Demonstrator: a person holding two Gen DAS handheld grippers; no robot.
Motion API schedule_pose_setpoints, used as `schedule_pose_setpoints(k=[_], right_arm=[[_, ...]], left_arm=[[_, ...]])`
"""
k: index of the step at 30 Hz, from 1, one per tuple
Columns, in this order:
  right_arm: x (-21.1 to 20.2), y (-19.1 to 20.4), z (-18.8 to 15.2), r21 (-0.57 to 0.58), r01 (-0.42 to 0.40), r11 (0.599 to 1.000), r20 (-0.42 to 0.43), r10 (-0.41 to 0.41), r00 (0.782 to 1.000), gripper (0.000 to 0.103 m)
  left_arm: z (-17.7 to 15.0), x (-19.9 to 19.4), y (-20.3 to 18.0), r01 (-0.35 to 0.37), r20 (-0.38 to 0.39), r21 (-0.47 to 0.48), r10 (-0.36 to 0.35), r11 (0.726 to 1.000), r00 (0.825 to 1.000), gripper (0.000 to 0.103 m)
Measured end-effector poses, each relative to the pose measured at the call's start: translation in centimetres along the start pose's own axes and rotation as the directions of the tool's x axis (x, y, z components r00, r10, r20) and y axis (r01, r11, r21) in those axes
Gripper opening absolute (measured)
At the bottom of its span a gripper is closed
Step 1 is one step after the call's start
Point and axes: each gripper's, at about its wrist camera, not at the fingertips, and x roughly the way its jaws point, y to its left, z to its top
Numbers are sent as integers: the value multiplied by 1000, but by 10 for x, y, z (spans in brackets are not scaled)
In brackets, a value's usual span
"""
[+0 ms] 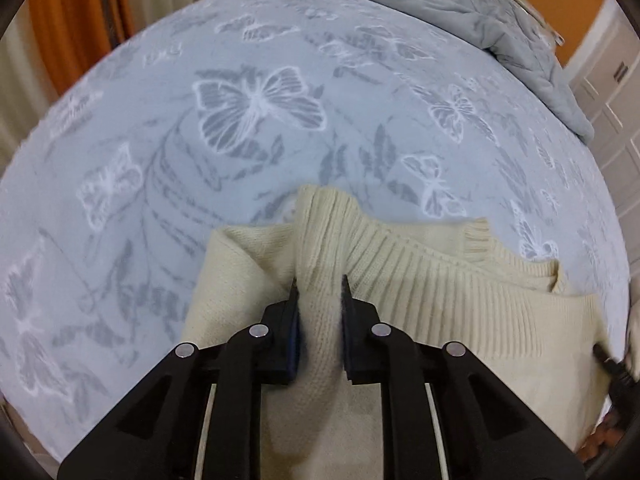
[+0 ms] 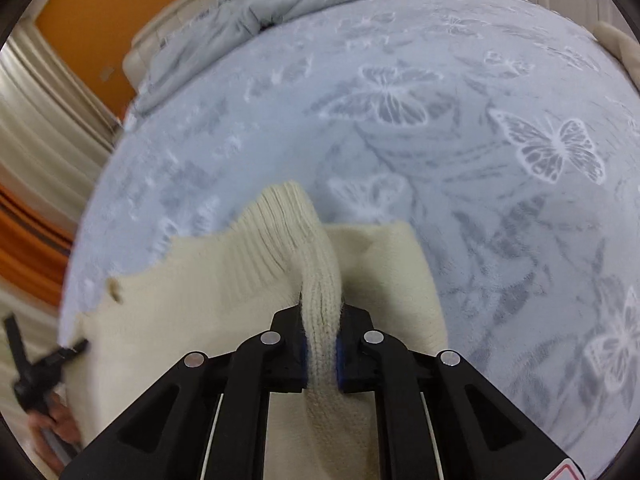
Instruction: Fold small clothes
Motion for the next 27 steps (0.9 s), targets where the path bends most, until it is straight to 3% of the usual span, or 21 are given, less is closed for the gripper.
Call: schedule_pose_setpoints(k=[3,5,6,9,13,16,17,18,19,20,21,22,25,26,27], right_arm=[[-24,7,-1,-58,17,998,45,-15,999,20],[-33,8,-8,-81,30,996,73,-24,997,51],[-33,7,-9,-87,28,996,67,-22,998,52],[-29,0,-24,-64,42,997,18,-41,999,52],[-48,-16,-57,31,-7,999,35,6,999,56],[-50,-18,-76,33,2,999,6,-3,1000,55],[-53,-16,-75,31,-7,1000,11,7,1000,49],[-57,-15,-75,40,-26,999,12,26,1000,39],[-60,-15,-75,53,-44,998,9,43,999,7],[-65,-15,-76,59,-62,996,2,62,998,9],[-78,-15,-77,75,-91,993,29,89,996,8],[-91,-15,-77,83,-114,990,60,109,992,8],[-116,-18,-80,68,-108,992,110,100,989,8],[-111,-21,-83,66,-73,995,93,66,993,9],[-89,-31,-90,76,-11,997,7,11,1000,9]], left_arm=[[-3,-28,4,39,54,23,-40,999,998,25],[-10,-47,15,95,80,-22,-93,995,992,46],[-15,-52,21,121,86,-46,-117,992,989,53],[-33,-62,42,158,53,-98,-153,983,987,53],[-70,-80,64,184,47,-127,-179,975,983,58],[-97,-84,67,179,35,-126,-176,976,984,59],[-105,-83,64,169,30,-118,-167,979,986,59],[-109,-84,61,157,31,-103,-154,982,988,58],[-111,-87,56,141,37,-81,-139,987,990,51],[-113,-92,54,122,41,-59,-120,991,992,39],[-112,-96,53,131,42,-56,-129,990,991,11],[-110,-104,55,157,46,-65,-154,985,987,4],[-105,-123,60,128,88,-55,-123,990,988,6],[-105,-115,60,74,60,-33,-72,997,996,6],[-109,-96,61,51,-8,-14,-52,999,999,6]])
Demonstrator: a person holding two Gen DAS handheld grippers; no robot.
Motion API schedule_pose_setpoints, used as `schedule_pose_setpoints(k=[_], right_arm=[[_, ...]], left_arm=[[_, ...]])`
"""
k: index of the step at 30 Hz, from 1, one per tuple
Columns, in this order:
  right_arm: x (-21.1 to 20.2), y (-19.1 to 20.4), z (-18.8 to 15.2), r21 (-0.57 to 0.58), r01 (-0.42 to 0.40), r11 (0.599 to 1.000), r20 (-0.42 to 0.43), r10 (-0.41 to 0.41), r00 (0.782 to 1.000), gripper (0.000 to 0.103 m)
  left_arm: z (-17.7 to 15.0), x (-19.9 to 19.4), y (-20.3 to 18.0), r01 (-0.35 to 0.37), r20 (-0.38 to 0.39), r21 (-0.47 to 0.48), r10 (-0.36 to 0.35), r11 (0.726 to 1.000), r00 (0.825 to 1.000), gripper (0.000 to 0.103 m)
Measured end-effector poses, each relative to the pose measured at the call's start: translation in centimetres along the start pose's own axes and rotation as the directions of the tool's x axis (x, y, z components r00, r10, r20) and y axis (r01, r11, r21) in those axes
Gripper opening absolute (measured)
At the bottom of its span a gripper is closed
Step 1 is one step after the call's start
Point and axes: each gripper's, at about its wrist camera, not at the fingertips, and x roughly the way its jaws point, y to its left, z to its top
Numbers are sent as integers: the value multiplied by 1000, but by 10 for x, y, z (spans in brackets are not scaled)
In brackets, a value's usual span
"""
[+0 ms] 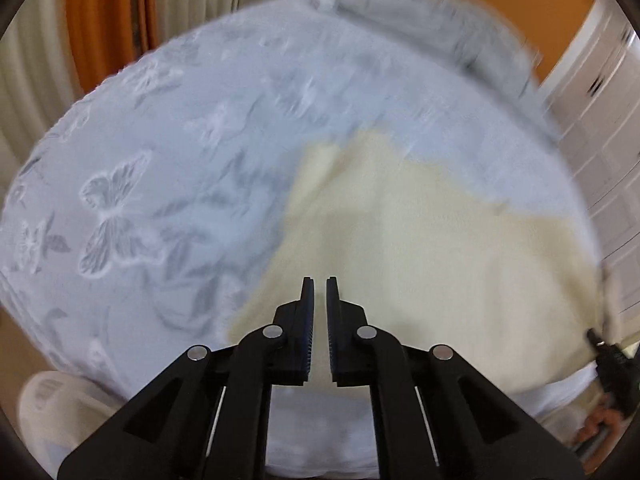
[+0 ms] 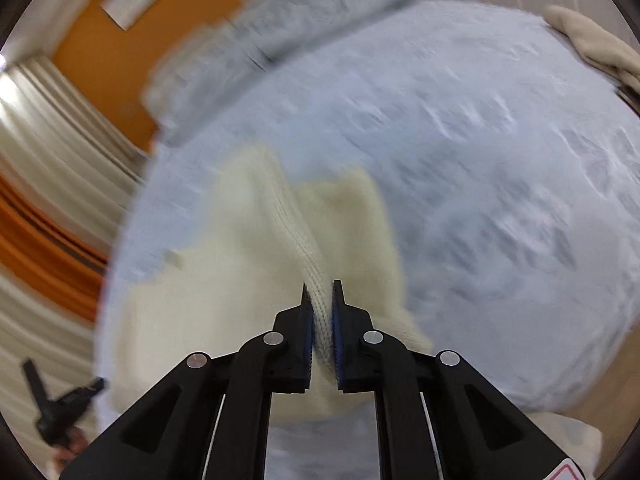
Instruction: Fold small clothes
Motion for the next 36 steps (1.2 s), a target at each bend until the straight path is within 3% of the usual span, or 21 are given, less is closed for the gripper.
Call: schedule_pose_setpoints(k=[2,3,4,5,6,7,10,13,14,15,19,23,25,26,28,33,36], right_arm=[[25,-20,-5,109,8,994,-104,4,995,11],[17,-23,-3,164,-39,986,-57,49,997,14],[11,-22,-2,164,-54,985,-27,59,998,26],[6,-20,-3,154,-54,987,-9,56,998,47],[2,-19,-7,138,-57,989,4,57,998,53],[0,-18,-12,130,-67,989,4,67,998,54],[2,-19,-21,142,-56,988,-40,62,997,54],[3,-15,-25,118,-21,993,-48,27,998,47],[5,-10,-26,88,6,996,-55,-1,998,21],[6,-5,-25,62,36,997,-58,-33,998,9],[-6,-8,-26,72,27,997,24,-29,999,11],[-17,-23,-25,155,84,984,71,-96,993,22],[-30,-23,-28,176,152,973,128,-176,976,24],[-35,-22,-30,172,137,976,150,-163,975,24],[-39,-13,-33,120,25,992,151,-43,988,20],[-23,59,-60,-98,-107,989,1,108,994,18],[-2,114,-74,-221,-150,964,-84,134,987,18]], left_arm=[[-12,22,10,-31,-36,-25,30,999,999,8],[-15,18,11,-22,-8,-39,21,999,1000,8],[-19,10,12,-10,16,-64,11,998,1000,12],[-23,5,13,12,21,-78,-10,997,1000,19],[-26,2,14,36,25,-78,-34,996,999,39],[-30,-1,14,64,34,-63,-61,996,998,52],[-48,-8,8,34,88,39,-37,999,995,53],[-57,0,2,-24,71,74,19,997,997,57],[-58,1,1,-30,76,78,24,997,997,57],[-58,1,0,-39,80,83,33,996,996,57],[-61,3,7,-62,62,45,59,997,996,66],[-64,4,17,-60,44,-10,61,998,997,67],[-65,0,19,-78,54,-8,79,997,995,67],[-65,-1,19,-81,58,-9,82,997,995,67],[-65,-5,19,-77,69,-13,78,997,995,67],[-60,-35,1,48,194,14,-50,999,980,68],[-48,-38,-25,71,175,20,-74,997,982,70]])
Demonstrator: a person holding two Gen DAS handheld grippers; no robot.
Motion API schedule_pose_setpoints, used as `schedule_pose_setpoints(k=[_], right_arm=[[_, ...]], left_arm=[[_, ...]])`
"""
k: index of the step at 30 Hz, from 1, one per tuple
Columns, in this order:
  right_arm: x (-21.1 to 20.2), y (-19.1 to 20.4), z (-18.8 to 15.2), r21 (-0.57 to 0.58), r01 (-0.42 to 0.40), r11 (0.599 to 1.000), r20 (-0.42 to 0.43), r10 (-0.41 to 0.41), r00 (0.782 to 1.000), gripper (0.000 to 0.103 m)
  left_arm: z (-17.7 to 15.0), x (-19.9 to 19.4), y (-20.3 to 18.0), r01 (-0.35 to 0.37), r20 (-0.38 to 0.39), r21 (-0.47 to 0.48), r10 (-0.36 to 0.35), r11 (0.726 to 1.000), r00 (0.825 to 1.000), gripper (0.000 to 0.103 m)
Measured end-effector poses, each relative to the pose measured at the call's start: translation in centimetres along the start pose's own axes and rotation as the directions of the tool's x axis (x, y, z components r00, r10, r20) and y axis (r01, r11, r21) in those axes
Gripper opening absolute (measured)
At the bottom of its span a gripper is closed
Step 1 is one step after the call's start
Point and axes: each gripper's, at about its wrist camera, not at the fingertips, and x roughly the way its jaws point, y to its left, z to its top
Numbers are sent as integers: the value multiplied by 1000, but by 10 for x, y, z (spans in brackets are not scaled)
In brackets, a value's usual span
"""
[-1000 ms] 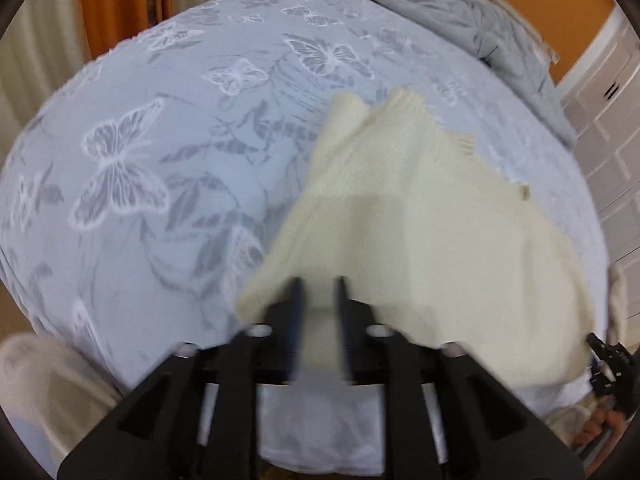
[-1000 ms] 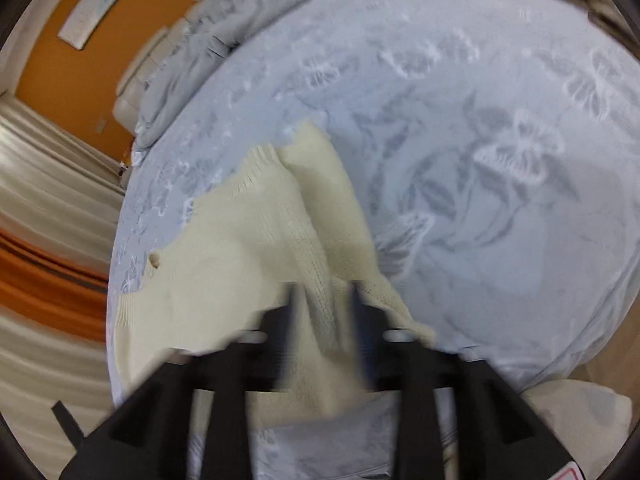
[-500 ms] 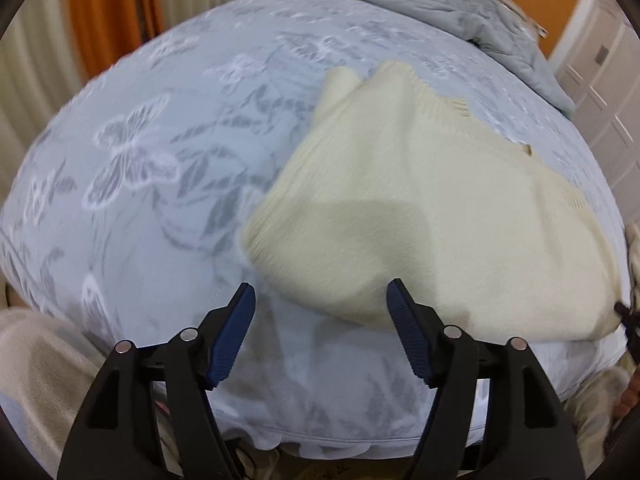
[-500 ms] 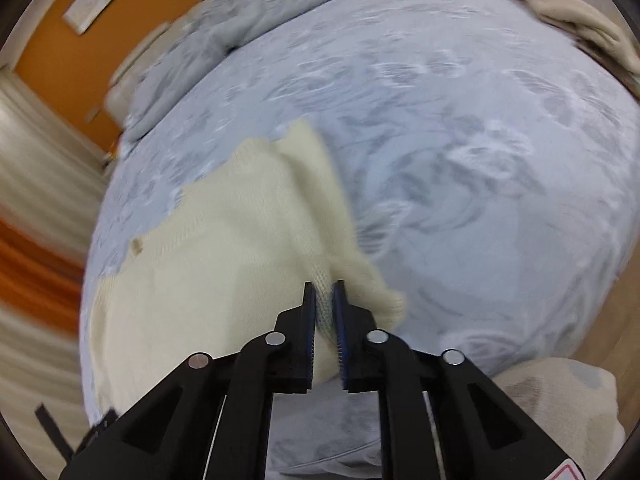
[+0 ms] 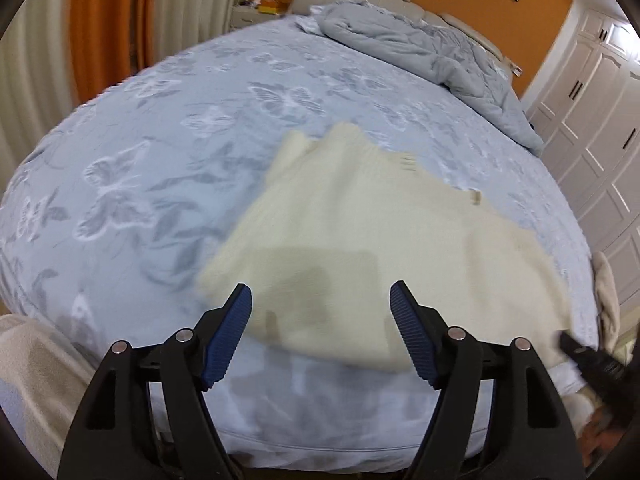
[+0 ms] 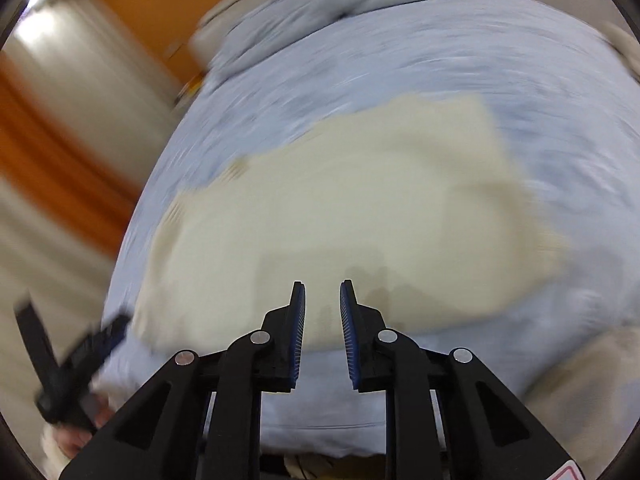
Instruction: Fold small clothes
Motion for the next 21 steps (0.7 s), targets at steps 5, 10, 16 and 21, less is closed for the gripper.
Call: schedule_pose_setpoints(k=[5,10,16,21], right_arm=[[44,64,3,-223,48,974,-55,-61,997,18],[34,-31,11,-29,199,980,-61,-200,978,0],[-27,-132,18,389,187,902,-1,-202,979,3],[-35,-98,61,254,171,952,82,-198,977,45]], left_arm=[[1,29,-24,-127,-42,144,135,981,990,71],[-18,55,21,-240,-101,156,257,958,961,84],[0,38,48,-159,-107,-66,152,985,983,80],[31,15,20,-84,-21,-37,83,996,996,83]])
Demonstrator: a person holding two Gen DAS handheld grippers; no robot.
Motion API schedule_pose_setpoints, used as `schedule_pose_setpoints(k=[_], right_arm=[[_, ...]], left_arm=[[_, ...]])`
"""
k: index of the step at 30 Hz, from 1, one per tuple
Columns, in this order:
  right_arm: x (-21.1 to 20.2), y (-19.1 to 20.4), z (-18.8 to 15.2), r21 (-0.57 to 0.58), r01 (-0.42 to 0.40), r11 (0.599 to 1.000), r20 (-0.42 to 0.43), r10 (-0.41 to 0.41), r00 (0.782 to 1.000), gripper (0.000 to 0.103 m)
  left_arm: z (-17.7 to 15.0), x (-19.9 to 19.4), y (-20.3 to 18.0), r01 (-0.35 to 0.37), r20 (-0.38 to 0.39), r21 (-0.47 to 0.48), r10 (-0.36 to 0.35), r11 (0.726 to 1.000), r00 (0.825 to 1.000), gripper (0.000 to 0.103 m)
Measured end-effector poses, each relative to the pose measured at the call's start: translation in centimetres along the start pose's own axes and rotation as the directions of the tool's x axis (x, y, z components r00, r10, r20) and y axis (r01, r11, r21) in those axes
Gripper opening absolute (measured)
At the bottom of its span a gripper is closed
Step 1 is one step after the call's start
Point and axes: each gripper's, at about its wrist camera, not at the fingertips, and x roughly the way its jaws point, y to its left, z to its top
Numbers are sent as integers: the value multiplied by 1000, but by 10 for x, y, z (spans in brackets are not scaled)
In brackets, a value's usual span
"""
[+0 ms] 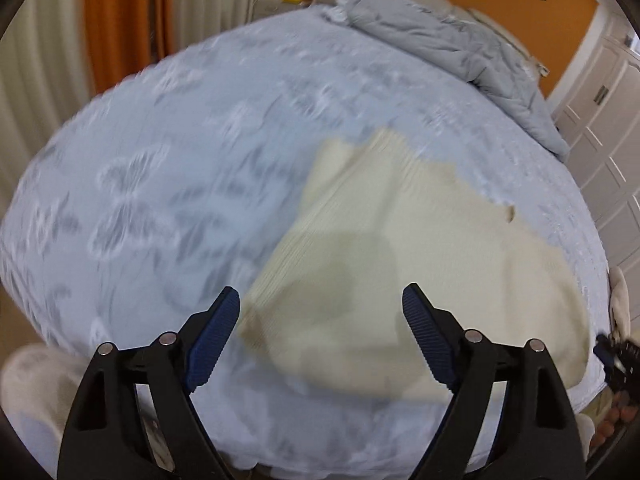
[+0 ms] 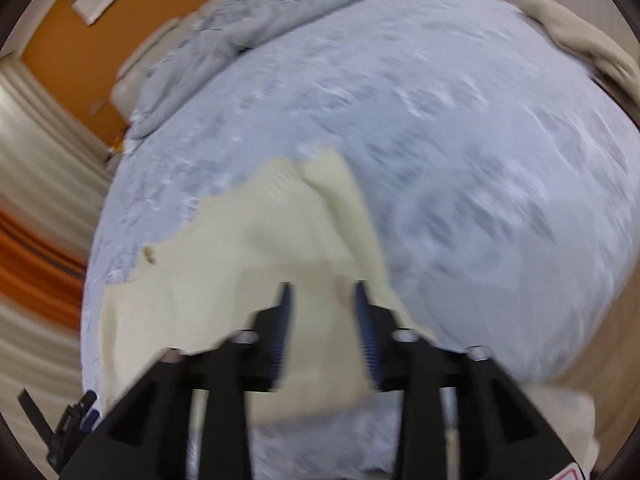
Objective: Fold small clothes
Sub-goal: 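Pinch the folded cardigan with both grippers and straighten it, then release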
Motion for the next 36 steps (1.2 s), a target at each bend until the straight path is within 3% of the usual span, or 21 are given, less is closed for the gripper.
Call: schedule_pose_setpoints(k=[3,5,9,10,11,12,13,14,16,18,21,24,27,29,30,32,36], right_arm=[[19,15,29,-55,-2,998,-5,2,1000,51],[36,21,41,-87,28,996,-16,-30,999,63],[95,28,63,-140,112,984,-92,-125,988,65],[104,26,62,-146,108,983,-112,-125,986,56],[111,27,60,-156,89,984,-135,-111,985,16],[114,29,60,-166,50,985,-158,-77,984,9],[107,32,62,-167,14,986,-149,-40,988,8],[92,35,66,-164,-21,986,-93,6,996,7],[61,36,77,-155,-90,984,3,92,996,7],[65,24,82,-139,-59,989,34,64,997,7],[134,-4,68,-120,12,993,-166,-32,986,5],[106,3,76,-83,36,996,-83,-43,996,16],[66,36,73,-156,4,988,50,4,999,21],[70,69,64,-219,-65,974,4,67,998,17],[81,97,52,-259,-130,957,-61,118,991,16],[100,137,30,-310,-212,927,-138,177,974,16],[143,199,-18,-441,-258,860,-264,150,953,13]], left_arm=[[26,6,-16,14,4,20,-14,1000,1000,84],[41,17,-23,7,-5,24,-6,1000,1000,85],[65,72,-29,-50,-84,45,53,998,995,86],[66,83,-29,-56,-107,41,60,998,992,72],[67,96,-28,-49,-140,40,55,998,989,56],[69,106,-29,-34,-180,43,42,998,983,29],[72,106,-29,-5,-186,34,12,999,983,15],[77,100,-30,16,-165,23,-12,1000,986,14],[87,88,-31,20,-106,22,-18,1000,994,13],[91,95,-29,-11,-107,18,13,1000,994,13],[87,132,-24,-75,-181,46,82,996,980,20],[90,112,-35,-94,-130,77,103,993,986,20],[95,74,-45,-39,-21,77,40,996,999,23],[96,69,-65,-18,-1,106,18,994,1000,34],[95,74,-78,-3,-20,126,6,992,1000,38],[88,90,-101,-8,-64,171,19,985,998,38],[65,125,-119,-81,-153,217,115,973,981,38]])
